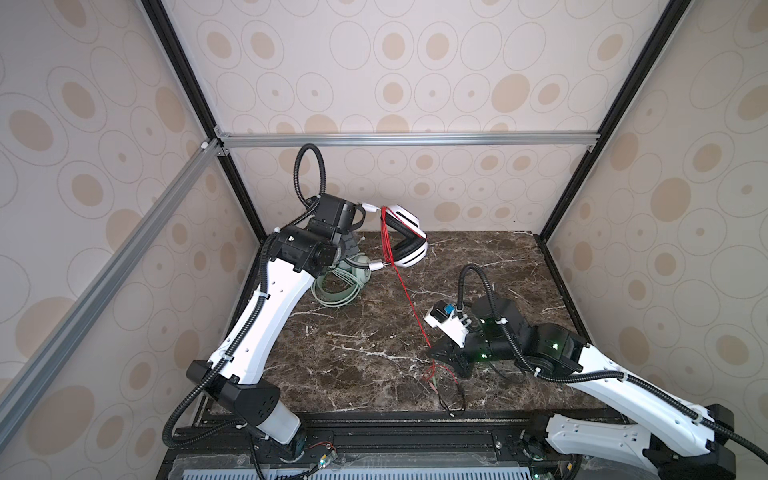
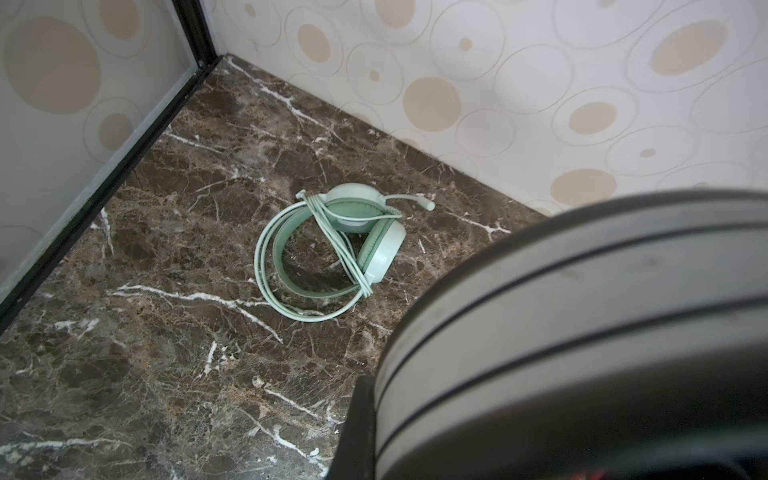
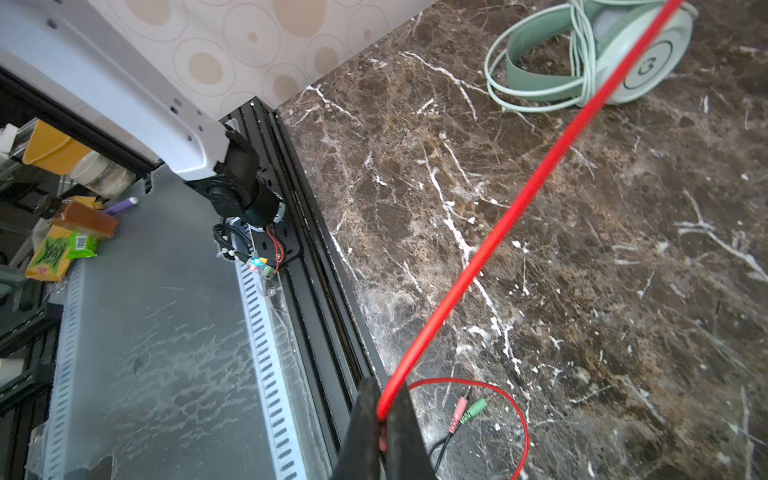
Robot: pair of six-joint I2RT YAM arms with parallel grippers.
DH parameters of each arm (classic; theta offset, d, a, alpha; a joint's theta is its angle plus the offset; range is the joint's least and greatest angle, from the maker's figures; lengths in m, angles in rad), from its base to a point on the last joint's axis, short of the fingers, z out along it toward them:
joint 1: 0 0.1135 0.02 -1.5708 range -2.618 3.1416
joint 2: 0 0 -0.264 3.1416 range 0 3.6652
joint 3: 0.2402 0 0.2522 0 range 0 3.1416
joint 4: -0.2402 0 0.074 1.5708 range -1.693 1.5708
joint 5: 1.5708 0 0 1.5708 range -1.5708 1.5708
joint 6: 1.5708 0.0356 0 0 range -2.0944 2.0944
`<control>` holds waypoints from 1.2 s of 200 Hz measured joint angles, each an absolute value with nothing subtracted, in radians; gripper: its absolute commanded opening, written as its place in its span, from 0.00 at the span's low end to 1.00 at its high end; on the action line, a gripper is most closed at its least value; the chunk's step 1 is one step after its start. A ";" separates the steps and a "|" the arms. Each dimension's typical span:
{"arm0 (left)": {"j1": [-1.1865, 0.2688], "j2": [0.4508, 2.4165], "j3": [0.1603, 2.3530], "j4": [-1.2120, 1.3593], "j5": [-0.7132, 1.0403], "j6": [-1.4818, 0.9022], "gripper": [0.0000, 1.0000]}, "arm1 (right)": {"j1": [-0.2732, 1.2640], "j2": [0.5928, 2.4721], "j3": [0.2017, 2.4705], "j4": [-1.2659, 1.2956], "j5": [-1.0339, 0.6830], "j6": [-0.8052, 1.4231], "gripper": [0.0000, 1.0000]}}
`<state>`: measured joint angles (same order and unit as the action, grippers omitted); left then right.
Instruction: Wrap the headphones
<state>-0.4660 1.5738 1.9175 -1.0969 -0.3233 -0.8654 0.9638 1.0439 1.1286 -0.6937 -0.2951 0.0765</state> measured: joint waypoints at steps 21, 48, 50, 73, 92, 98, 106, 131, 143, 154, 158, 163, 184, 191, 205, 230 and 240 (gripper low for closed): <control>-0.466 1.597 1.849 -1.102 -0.320 -0.872 0.00 | 1.030 1.093 1.203 -0.751 -0.237 0.059 0.00; -0.466 1.610 1.790 -1.119 -0.339 -0.868 0.00 | 1.065 1.123 1.297 -0.853 -0.114 0.042 0.00; -0.466 1.610 1.788 -1.120 -0.341 -0.867 0.00 | 1.065 1.124 1.304 -0.861 -0.104 0.041 0.00; -0.466 1.577 1.732 -1.108 -0.365 -0.846 0.00 | 1.066 1.147 1.433 -0.962 0.055 0.016 0.00; -0.466 1.520 1.654 -1.079 -0.364 -0.820 0.00 | 1.066 1.200 1.579 -1.041 0.203 -0.016 0.00; -0.466 1.501 1.630 -1.070 -0.360 -0.810 0.00 | 1.066 1.225 1.631 -1.062 0.252 -0.030 0.00; -0.466 1.475 1.599 -1.054 -0.353 -0.796 0.00 | 1.066 1.258 1.692 -1.080 0.308 -0.051 0.00; -0.470 1.417 1.532 -0.989 -0.318 -0.744 0.00 | 1.050 1.359 1.840 -1.115 0.432 -0.126 0.00; -0.479 1.407 1.518 -0.964 -0.315 -0.723 0.00 | 1.032 1.402 1.893 -1.124 0.470 -0.158 0.00; -0.493 1.404 1.514 -0.945 -0.315 -0.706 0.00 | 1.017 1.438 1.933 -1.128 0.500 -0.188 0.00; -0.498 1.404 1.514 -0.939 -0.316 -0.699 0.00 | 1.012 1.448 1.943 -1.127 0.508 -0.199 0.00; -0.503 1.404 1.513 -0.934 -0.317 -0.692 0.00 | 1.007 1.460 1.956 -1.126 0.517 -0.211 0.00; -0.535 1.404 1.511 -0.913 -0.320 -0.660 0.00 | 0.974 1.509 2.019 -1.126 0.528 -0.258 0.00; -0.547 1.403 1.510 -0.908 -0.320 -0.652 0.00 | 0.959 1.525 2.045 -1.126 0.525 -0.271 0.00; -0.573 1.403 1.509 -0.896 -0.319 -0.636 0.00 | 0.929 1.554 2.091 -1.122 0.514 -0.292 0.00; -0.613 1.402 1.509 -0.874 -0.319 -0.609 0.00 | 0.872 1.609 2.177 -1.114 0.471 -0.328 0.00; -0.625 1.400 1.509 -0.863 -0.316 -0.600 0.00 | 0.849 1.636 2.214 -1.114 0.451 -0.340 0.00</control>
<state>-0.6254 1.4002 1.5093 -0.8631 -0.3157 -0.6003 0.8494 1.6360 2.2139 -1.1145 0.4515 -0.3397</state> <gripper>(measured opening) 0.072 0.048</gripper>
